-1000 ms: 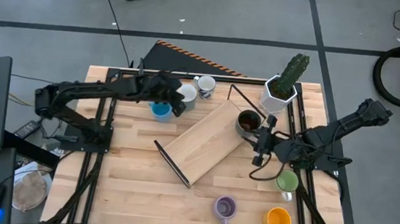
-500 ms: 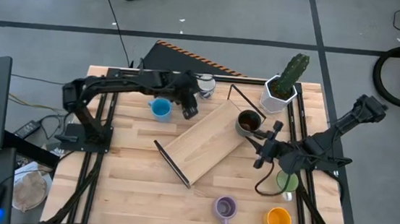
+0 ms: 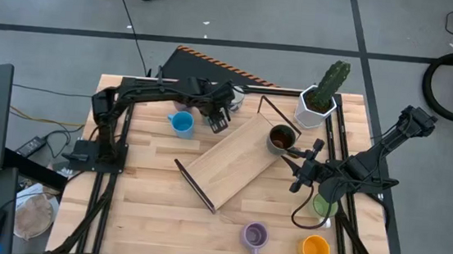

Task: Place coffee mugs
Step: Put the green mug on the shelf

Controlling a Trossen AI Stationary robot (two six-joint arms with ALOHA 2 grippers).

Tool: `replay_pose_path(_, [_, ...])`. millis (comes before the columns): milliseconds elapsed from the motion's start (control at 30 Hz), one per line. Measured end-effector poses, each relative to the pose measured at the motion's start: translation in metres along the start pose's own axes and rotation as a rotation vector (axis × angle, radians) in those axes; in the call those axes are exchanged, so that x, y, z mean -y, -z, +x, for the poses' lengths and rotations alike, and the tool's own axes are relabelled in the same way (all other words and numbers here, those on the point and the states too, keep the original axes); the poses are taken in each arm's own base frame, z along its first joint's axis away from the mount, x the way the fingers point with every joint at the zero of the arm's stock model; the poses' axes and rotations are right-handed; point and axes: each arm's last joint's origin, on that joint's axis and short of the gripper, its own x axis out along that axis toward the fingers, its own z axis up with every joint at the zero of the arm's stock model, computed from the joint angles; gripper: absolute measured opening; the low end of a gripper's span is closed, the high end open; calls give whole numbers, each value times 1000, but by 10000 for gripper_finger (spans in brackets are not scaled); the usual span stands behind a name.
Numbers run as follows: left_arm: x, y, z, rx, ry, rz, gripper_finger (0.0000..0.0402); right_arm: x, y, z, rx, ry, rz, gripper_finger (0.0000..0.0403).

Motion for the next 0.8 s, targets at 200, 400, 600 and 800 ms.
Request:
replay_pose_path(200, [-2, -1, 14, -26, -26, -14, 182, 0, 0, 0, 1, -2, 15, 118])
replay_pose_path(400, [-4, -2, 20, -28, -53, 4, 171, 0, 0, 0, 1, -3, 26, 118])
replay_pose_path(600, [-7, -1, 21, -46, -53, 5, 132, -1, 0, 0, 0, -12, 35, 118])
replay_pose_path(800, [-5, 2, 26, -78, -9, 31, 78, -1, 0, 0, -1, -24, 41, 118])
